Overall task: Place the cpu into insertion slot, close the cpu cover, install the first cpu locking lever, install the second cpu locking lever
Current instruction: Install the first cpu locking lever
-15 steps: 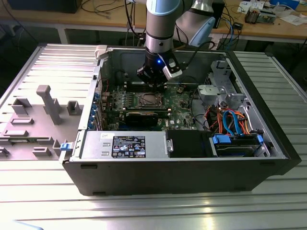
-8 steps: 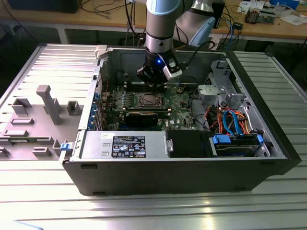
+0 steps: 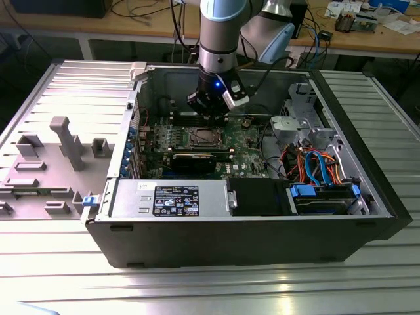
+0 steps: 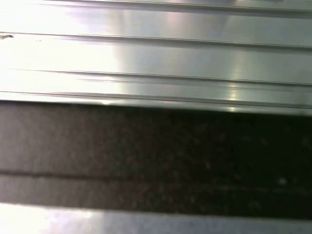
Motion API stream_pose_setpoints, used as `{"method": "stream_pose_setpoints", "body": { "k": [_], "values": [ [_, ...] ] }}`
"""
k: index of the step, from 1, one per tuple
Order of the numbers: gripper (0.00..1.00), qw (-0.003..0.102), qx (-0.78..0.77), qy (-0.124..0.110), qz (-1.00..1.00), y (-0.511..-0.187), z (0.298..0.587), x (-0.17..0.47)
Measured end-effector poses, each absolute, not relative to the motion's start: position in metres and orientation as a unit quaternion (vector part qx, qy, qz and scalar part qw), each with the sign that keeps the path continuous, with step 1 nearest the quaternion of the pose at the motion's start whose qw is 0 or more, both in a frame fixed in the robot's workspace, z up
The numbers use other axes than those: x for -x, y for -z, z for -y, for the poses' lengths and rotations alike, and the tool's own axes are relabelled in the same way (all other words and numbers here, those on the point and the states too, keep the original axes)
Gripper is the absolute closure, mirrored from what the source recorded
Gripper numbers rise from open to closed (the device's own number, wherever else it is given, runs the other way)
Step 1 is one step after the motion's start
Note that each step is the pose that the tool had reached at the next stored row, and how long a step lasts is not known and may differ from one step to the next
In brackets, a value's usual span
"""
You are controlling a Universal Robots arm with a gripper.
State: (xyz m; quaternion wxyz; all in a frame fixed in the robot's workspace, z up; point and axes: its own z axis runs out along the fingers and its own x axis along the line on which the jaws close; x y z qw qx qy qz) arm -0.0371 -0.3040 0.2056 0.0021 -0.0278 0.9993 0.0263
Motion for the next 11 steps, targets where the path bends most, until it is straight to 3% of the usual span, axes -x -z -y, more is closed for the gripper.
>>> {"method": "stream_pose_setpoints", "body": {
  "k": [11],
  "values": [
    [0.89, 0.002, 0.028, -0.013, -1.000, -0.2036, 0.3035, 0.0356]
  ]
}}
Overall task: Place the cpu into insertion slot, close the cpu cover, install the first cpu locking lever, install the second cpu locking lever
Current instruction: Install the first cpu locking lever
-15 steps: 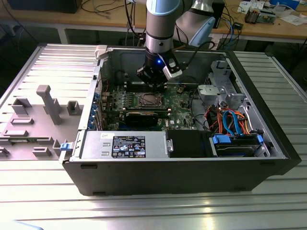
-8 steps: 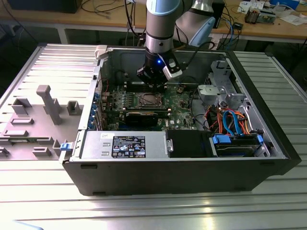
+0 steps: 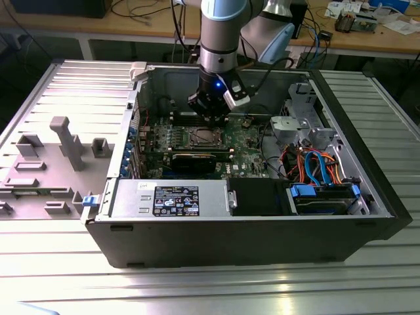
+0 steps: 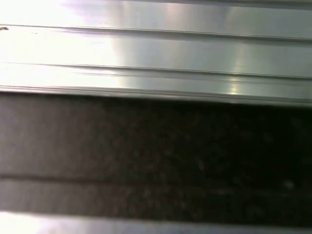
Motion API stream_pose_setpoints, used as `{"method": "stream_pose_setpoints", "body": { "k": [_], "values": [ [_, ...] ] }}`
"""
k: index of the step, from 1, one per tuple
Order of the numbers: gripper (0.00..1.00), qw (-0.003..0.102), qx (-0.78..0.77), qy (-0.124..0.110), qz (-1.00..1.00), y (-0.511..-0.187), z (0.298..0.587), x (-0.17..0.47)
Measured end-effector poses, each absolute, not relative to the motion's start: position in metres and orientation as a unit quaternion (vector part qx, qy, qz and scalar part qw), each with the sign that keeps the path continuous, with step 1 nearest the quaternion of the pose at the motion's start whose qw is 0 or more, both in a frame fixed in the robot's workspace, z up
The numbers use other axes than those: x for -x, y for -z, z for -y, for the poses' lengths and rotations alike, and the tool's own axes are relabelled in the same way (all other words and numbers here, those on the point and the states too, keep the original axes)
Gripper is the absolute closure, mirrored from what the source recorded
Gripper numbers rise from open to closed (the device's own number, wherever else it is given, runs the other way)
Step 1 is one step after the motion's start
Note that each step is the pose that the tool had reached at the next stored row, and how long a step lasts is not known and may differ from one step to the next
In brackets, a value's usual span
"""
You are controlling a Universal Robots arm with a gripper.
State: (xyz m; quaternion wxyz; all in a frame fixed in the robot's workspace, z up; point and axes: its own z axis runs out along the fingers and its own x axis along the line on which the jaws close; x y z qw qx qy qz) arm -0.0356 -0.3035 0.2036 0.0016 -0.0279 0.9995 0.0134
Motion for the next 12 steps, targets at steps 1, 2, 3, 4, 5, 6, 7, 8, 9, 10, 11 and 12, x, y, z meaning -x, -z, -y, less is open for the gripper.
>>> {"method": "stream_pose_setpoints", "body": {
  "k": [1, 2, 3, 4, 5, 6, 7, 8, 9, 10, 11, 12],
  "values": [
    [0.89, 0.002, 0.028, -0.013, -1.000, -0.2033, 0.3035, 0.0356],
    [0.89, 0.002, 0.028, -0.013, -1.000, -0.2031, 0.3035, 0.0356],
    [0.89, 0.002, 0.028, -0.014, -1.000, -0.2029, 0.3035, 0.0356],
    [0.89, 0.002, 0.028, -0.014, -1.000, -0.2027, 0.3035, 0.0354],
    [0.89, 0.002, 0.028, -0.017, -0.999, -0.2026, 0.3035, 0.0353],
    [0.89, 0.002, 0.028, -0.019, -0.999, -0.2024, 0.3034, 0.0352],
    [0.89, 0.002, 0.028, -0.022, -0.999, -0.2020, 0.3032, 0.0351],
    [0.89, 0.002, 0.028, -0.024, -0.999, -0.2022, 0.3034, 0.0351],
    [0.89, 0.002, 0.028, -0.027, -0.999, -0.2024, 0.3035, 0.0352],
    [0.89, 0.002, 0.028, -0.027, -0.999, -0.2023, 0.3034, 0.0352],
    [0.89, 0.002, 0.028, -0.028, -0.999, -0.2028, 0.3034, 0.0352],
    [0.89, 0.002, 0.028, -0.028, -0.999, -0.2033, 0.3034, 0.0351]
  ]
}}
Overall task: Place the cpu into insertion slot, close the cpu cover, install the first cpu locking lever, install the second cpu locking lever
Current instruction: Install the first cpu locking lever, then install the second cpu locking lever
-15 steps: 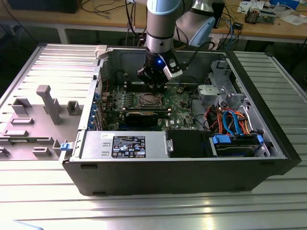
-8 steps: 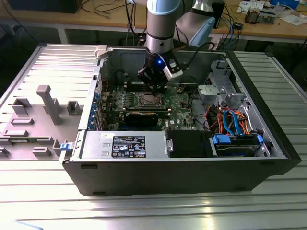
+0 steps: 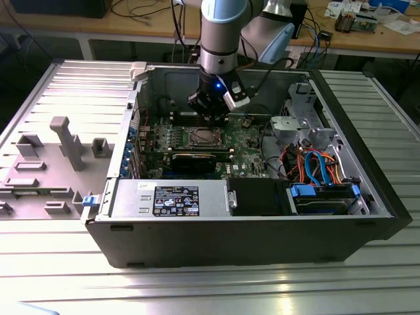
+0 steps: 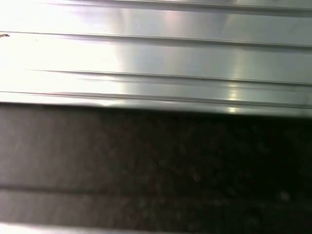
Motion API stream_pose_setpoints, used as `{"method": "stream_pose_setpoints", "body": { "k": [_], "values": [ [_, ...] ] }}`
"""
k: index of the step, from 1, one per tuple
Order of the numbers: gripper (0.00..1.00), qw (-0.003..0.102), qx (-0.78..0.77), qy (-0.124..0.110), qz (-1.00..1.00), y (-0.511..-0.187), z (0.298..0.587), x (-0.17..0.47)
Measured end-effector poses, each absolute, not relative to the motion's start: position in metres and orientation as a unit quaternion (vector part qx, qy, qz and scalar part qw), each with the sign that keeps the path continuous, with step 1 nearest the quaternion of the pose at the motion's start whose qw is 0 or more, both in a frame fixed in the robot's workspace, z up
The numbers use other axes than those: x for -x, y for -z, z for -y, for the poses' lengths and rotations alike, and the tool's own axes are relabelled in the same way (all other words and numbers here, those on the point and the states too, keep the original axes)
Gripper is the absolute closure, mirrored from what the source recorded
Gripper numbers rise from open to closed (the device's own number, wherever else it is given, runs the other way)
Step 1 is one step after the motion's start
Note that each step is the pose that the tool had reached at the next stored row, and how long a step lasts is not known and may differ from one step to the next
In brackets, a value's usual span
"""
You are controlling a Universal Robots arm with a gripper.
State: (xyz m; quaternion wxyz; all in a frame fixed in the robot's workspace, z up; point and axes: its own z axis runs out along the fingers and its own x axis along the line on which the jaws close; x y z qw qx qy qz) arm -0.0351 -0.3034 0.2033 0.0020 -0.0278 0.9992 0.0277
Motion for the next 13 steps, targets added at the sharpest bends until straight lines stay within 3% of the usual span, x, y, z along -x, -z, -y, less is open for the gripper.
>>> {"method": "stream_pose_setpoints", "body": {
  "k": [13],
  "values": [
    [0.89, 0.002, 0.028, -0.027, -0.999, -0.2063, 0.3061, 0.0352]
  ]
}}
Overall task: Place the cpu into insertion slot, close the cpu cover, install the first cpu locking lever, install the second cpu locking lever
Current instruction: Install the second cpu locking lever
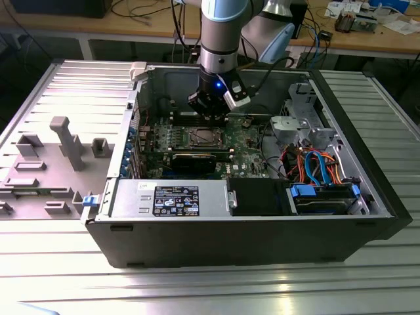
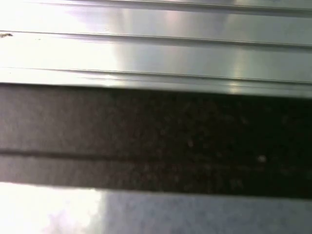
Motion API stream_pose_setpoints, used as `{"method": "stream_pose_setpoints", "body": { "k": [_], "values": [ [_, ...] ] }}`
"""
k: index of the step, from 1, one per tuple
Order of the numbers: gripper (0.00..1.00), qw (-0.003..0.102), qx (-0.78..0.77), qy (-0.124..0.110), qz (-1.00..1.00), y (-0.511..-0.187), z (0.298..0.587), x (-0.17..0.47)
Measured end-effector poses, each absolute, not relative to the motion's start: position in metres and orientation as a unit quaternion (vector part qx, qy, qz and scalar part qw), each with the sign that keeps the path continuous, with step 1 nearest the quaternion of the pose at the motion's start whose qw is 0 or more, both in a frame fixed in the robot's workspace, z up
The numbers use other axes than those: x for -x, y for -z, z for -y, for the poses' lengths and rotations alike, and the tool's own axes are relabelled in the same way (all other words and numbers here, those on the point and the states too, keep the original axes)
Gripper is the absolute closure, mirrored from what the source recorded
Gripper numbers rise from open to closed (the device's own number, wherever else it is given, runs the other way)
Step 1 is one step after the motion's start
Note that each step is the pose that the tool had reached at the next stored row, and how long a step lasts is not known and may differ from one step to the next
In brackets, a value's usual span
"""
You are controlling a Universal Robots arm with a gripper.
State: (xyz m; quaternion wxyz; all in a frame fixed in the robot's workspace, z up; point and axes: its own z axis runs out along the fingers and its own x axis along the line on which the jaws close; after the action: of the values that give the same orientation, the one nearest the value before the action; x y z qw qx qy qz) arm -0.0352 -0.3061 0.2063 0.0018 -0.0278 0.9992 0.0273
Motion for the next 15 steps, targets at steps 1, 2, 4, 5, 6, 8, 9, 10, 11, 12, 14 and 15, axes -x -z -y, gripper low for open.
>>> {"method": "stream_pose_setpoints", "body": {
  "k": [1, 2, 4, 5, 6, 8, 9, 10, 11, 12, 14, 15],
  "values": [
    [0.89, 0.002, 0.028, -0.027, -0.999, -0.2063, 0.3061, 0.0352],
    [0.89, 0.002, 0.028, -0.027, -0.999, -0.2063, 0.3061, 0.0352],
    [0.89, 0.002, 0.028, -0.027, -0.999, -0.2063, 0.3062, 0.0352],
    [0.89, 0.002, 0.028, -0.027, -0.999, -0.2063, 0.3062, 0.0352],
    [0.89, 0.002, 0.028, -0.027, -0.999, -0.2063, 0.3064, 0.0352],
    [0.89, 0.002, 0.028, -0.027, -0.999, -0.2064, 0.3072, 0.0351],
    [0.89, 0.002, 0.028, -0.027, -0.999, -0.2063, 0.3148, 0.0352],
    [0.89, 0.002, 0.028, -0.027, -0.999, -0.2092, 0.3149, 0.0351],
    [0.89, 0.002, 0.028, -0.027, -0.999, -0.2094, 0.3149, 0.0352],
    [0.89, 0.002, 0.028, -0.027, -0.999, -0.2103, 0.3149, 0.0352],
    [0.89, 0.002, 0.028, -0.027, -0.999, -0.2110, 0.3149, 0.0352],
    [0.89, 0.002, 0.028, -0.027, -0.999, -0.2111, 0.3149, 0.0352]
  ]
}}
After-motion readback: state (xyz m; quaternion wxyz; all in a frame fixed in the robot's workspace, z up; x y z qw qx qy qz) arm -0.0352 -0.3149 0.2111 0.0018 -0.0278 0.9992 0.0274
